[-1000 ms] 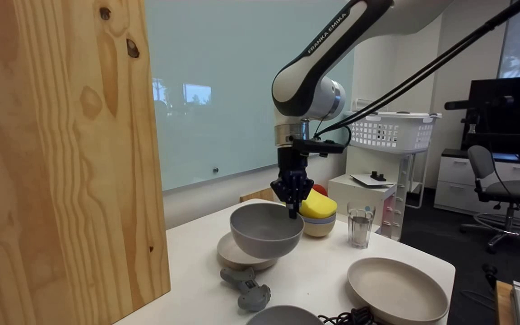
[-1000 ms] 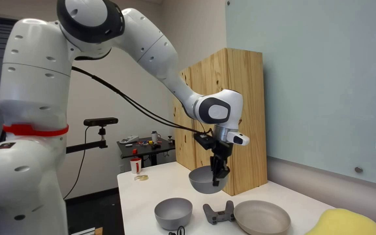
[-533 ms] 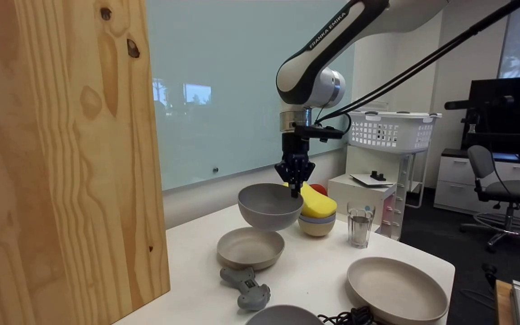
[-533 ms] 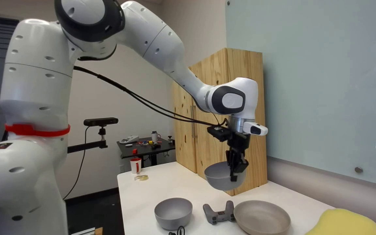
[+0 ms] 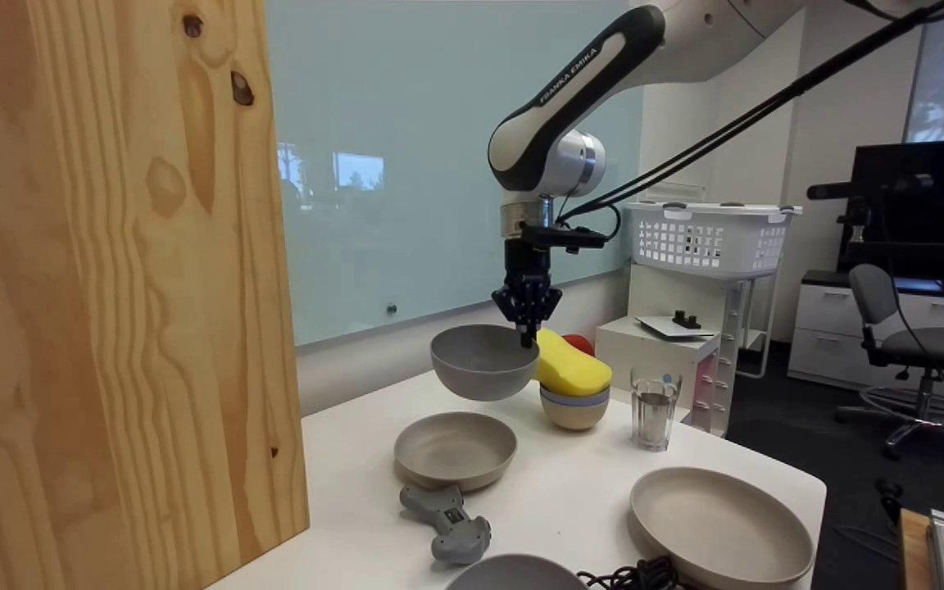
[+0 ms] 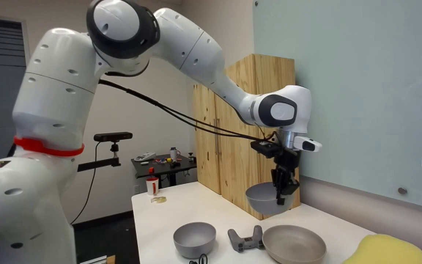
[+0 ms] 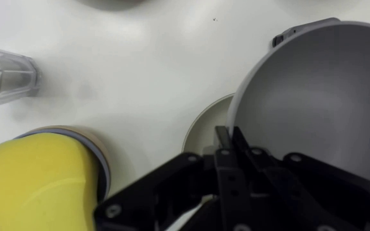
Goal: Unstack the grey bowls then place one bowl in the large grey bowl.
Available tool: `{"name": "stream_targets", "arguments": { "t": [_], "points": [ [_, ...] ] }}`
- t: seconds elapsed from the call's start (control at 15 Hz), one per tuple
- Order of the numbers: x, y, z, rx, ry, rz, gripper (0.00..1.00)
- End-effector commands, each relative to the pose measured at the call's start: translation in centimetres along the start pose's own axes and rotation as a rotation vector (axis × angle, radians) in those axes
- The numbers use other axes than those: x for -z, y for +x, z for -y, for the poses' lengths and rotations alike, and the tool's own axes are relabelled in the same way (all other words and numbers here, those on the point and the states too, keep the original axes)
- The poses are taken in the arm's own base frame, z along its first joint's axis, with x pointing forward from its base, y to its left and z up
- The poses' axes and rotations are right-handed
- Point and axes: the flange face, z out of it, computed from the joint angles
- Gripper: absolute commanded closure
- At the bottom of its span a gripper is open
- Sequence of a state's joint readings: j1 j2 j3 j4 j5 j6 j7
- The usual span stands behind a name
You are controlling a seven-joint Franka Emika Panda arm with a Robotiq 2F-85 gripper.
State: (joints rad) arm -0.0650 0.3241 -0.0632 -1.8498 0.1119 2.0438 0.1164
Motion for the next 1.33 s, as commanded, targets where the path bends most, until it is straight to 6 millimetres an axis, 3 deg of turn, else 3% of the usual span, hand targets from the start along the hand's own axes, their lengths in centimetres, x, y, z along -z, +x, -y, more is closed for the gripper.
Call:
{"name": "stream_targets", "arguments": {
  "t": [0.0, 0.67, 1.27],
  "points": [
    [-0.9, 3.9, -0.9, -0.004, -0.002, 0.038, 0.99],
    [-4.1, 11.0, -0.7, -0.006, -0.008, 0.102, 0.99],
    [-9.9, 12.5, 0.4, 0.001, 0.016, 0.194, 0.99]
  ]
}}
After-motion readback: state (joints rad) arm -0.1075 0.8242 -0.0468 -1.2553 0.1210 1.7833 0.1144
